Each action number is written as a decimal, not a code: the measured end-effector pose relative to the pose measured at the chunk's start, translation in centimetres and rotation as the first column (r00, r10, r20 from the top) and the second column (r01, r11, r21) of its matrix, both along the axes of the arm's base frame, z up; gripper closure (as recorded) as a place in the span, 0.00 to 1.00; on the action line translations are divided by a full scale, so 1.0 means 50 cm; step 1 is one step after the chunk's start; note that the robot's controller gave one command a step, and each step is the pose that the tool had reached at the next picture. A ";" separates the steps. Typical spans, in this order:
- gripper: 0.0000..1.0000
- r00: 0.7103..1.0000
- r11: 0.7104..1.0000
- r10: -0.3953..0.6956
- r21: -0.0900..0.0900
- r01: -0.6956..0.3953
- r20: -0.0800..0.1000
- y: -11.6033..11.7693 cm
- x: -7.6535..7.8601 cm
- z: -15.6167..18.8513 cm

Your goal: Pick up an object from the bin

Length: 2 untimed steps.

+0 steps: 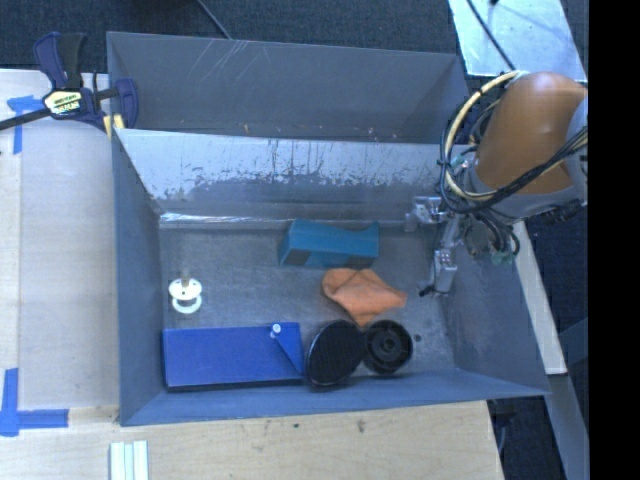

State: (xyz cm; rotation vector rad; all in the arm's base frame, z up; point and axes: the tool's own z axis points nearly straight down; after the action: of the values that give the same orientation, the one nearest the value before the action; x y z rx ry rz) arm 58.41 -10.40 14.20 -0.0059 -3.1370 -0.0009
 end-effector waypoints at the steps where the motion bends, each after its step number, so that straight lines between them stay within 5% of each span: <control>1: 0.00 1.000 1.000 0.002 -0.001 -0.002 0.008 0.001 0.003 0.010; 2: 0.00 1.000 1.000 -0.004 -0.002 0.004 0.014 0.054 0.013 -0.098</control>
Offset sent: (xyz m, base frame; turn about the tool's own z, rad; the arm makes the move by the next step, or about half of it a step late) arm 0.0048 0.0382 -0.0720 0.0034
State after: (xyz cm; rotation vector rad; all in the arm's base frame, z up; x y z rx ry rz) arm 59.05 -7.72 9.28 -0.0118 -3.1510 0.0025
